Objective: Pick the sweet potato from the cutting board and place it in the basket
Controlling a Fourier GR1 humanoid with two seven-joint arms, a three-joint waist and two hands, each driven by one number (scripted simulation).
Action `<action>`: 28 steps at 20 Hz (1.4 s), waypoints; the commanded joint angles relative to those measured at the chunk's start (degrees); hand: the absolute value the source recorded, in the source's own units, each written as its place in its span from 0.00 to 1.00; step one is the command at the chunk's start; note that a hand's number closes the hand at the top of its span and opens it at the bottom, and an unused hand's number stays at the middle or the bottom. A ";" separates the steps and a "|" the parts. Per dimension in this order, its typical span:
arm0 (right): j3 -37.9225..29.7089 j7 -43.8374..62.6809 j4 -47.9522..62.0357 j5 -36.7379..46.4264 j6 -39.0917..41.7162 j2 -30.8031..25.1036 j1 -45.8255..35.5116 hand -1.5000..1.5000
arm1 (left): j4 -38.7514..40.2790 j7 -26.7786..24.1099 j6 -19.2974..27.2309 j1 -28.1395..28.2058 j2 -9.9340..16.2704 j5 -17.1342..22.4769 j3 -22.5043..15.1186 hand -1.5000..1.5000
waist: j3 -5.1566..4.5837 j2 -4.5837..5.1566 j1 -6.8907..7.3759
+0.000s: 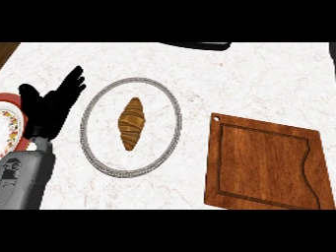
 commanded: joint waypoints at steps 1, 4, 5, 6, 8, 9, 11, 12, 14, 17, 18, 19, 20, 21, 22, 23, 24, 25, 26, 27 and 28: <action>-1.37 11.20 4.20 6.13 -0.89 -3.37 -5.49 1.00 | 0.05 0.09 1.08 0.18 -0.74 -0.65 -0.31 0.50 | 0.09 -0.03 -0.11; -2.38 13.01 6.20 9.95 -0.99 -4.95 -6.83 1.00 | 0.23 -0.29 0.02 -0.20 -0.16 -0.05 -0.04 0.50 | 0.10 0.14 -0.33; -2.59 13.86 6.83 11.22 -0.51 -5.04 -7.39 1.00 | 0.77 -1.09 0.76 1.00 -0.30 -0.52 0.27 0.50 | 0.10 -0.26 -0.98; -3.26 13.33 7.31 11.99 -0.60 -6.73 -7.68 1.00 | -0.03 0.51 0.24 -0.87 0.24 0.26 0.58 0.50 | 0.18 -0.04 -0.81; -3.89 14.68 8.20 14.31 -0.36 -7.55 -8.30 1.00 | 0.43 -1.63 -0.19 1.73 0.35 0.10 0.69 0.50 | 0.12 -0.16 -0.64; -4.88 14.12 9.04 14.40 -0.37 -8.43 -8.18 1.00 | 0.62 -0.24 1.87 -0.18 -0.93 -0.49 0.51 0.50 | 0.22 0.19 -1.21; -5.16 16.68 10.18 17.51 1.60 -8.93 -8.02 1.00 | 0.64 -0.16 0.63 0.11 0.77 -0.10 1.26 0.50 | 0.18 -0.26 -1.60; -6.05 16.33 10.96 18.04 2.61 -10.56 -7.96 1.00 | 0.32 -1.17 0.93 0.88 0.51 -0.32 1.23 0.50 | 0.19 -0.15 -1.43; -6.13 19.00 11.53 20.97 3.03 -10.07 -7.28 1.00 | 0.31 0.11 0.61 0.97 0.82 0.27 1.62 0.50 | 0.20 -0.42 -1.61; -7.50 20.00 11.53 23.41 5.43 -11.27 -9.02 1.00 | 0.66 -0.53 0.91 1.30 -0.43 0.07 0.87 0.50 | 0.16 -0.86 -2.58; -8.10 20.02 12.18 24.44 5.40 -12.10 -8.06 1.00 | 0.17 0.66 0.27 0.56 1.15 0.76 2.00 0.50 | 0.23 -0.60 -2.07; -8.98 20.03 11.67 24.83 5.27 -11.09 -7.94 1.00 | 0.54 -0.63 1.46 0.94 0.30 0.14 1.97 0.50 | 0.22 -1.03 -3.18; -9.41 20.04 11.79 25.64 5.25 -11.07 -7.83 1.00 | 0.27 0.54 0.39 1.21 1.45 0.82 2.48 0.50 | 0.26 -1.19 -3.12; -10.38 20.05 11.66 25.88 3.95 -11.11 -6.32 1.00 | 0.78 -0.45 0.68 2.70 0.93 0.75 2.58 0.50 | 0.28 -1.21 -3.58; -10.97 20.05 11.63 26.29 3.96 -10.72 -6.44 1.00 | 0.83 -0.87 0.14 2.63 1.67 1.20 3.25 0.50 | 0.28 -1.33 -3.79; -11.77 20.05 11.24 26.96 4.76 -10.50 -6.67 1.00 | -0.05 -0.82 1.00 2.24 1.12 0.46 2.63 0.50 | 0.29 -1.50 -4.03; -12.44 20.05 11.51 27.32 3.28 -9.73 -5.44 1.00 | 0.65 -0.69 0.95 2.32 1.04 0.71 2.88 0.50 | 0.32 -1.35 -4.25; -13.17 20.05 10.80 27.54 1.83 -8.39 -4.60 1.00 | 0.07 1.23 0.94 1.52 2.07 0.71 3.27 0.50 | 0.37 -1.59 -4.52; -14.04 20.05 11.33 27.99 2.77 -8.40 -3.32 1.00 | 0.58 2.83 1.30 -0.85 1.62 1.32 3.43 0.50 | 0.39 -1.49 -5.26; -13.67 20.05 11.33 29.08 4.02 -8.87 -4.69 1.00 | 0.42 0.50 1.53 2.25 1.11 0.38 2.91 0.50 | 0.32 -1.80 -5.10; -14.41 20.05 9.86 28.56 2.57 -6.78 -2.64 1.00 | 1.51 0.04 1.20 2.40 1.20 0.80 3.40 0.50 | 0.31 -2.31 -6.57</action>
